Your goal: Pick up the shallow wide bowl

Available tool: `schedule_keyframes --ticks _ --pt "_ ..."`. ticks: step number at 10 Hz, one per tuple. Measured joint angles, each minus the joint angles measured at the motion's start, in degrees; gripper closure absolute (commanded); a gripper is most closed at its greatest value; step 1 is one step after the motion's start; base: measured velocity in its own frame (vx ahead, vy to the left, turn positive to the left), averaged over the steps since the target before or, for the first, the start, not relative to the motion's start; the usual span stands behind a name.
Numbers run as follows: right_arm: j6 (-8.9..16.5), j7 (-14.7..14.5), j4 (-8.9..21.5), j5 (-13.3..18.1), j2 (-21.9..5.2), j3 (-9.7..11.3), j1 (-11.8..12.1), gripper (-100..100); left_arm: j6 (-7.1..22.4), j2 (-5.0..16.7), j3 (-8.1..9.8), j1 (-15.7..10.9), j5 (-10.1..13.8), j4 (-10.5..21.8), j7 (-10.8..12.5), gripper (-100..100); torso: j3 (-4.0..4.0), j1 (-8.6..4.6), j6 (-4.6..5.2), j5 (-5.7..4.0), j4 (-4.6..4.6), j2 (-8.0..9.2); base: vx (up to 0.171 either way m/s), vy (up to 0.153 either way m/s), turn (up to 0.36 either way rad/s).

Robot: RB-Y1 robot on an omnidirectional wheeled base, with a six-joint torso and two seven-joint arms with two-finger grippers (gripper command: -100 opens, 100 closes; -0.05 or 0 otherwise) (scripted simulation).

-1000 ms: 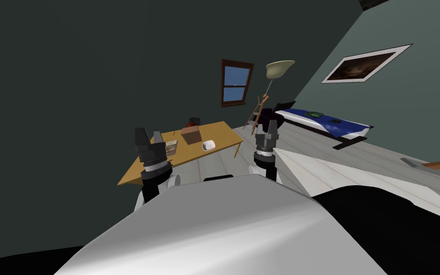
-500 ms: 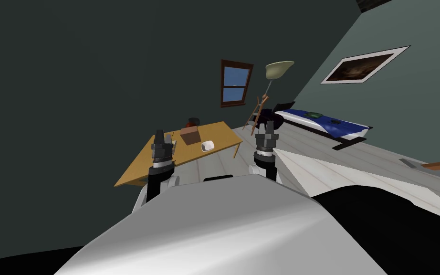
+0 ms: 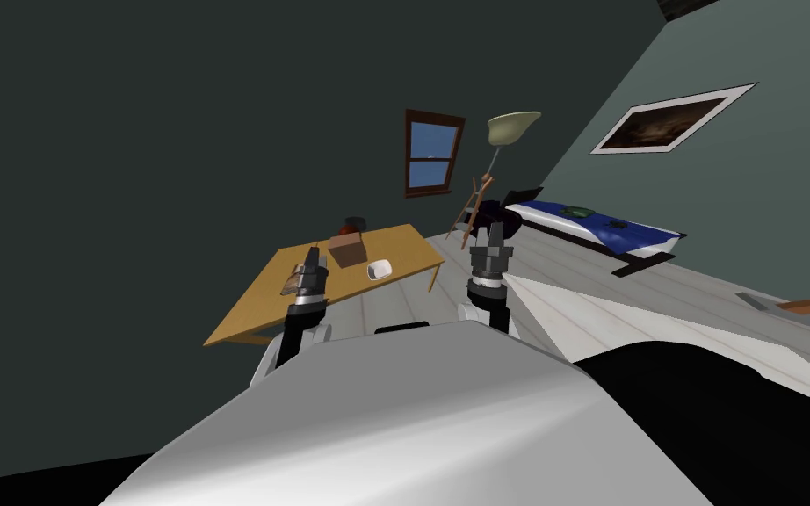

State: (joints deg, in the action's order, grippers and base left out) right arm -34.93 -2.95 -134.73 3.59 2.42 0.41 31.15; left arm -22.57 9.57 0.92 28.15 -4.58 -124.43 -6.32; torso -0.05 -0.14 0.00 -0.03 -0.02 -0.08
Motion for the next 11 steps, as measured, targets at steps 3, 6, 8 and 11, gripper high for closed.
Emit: schedule_keyframes --ticks 3,6,8,11 --pt "0.0 0.0 0.0 0.0 0.0 0.0 0.0 0 4.1 0.6 -0.27 -1.5 0.4 3.3 0.5 -100 0.00 -0.01 0.00 0.00 0.00 0.01 0.020 -0.047 0.003" --pt "0.0 0.0 0.0 0.0 0.0 0.0 0.0 0 9.8 1.4 -0.50 -2.7 1.2 7.4 1.5 -100 0.00 -0.13 0.00 -0.03 0.00 0.00 0.019 -0.066 0.008" --pt "0.0 0.0 0.0 0.0 0.0 0.0 0.0 0 11.5 1.0 -0.92 -3.0 1.2 9.9 1.6 -100 -0.01 -0.06 0.00 -0.02 0.00 -0.01 0.032 -0.057 0.010" --pt "0.0 0.0 0.0 0.0 0.0 0.0 0.0 0 15.5 0.9 -1.33 -4.1 1.6 13.6 1.9 -100 -0.03 -0.08 0.00 -0.03 -0.01 -0.05 0.031 -0.059 0.010"
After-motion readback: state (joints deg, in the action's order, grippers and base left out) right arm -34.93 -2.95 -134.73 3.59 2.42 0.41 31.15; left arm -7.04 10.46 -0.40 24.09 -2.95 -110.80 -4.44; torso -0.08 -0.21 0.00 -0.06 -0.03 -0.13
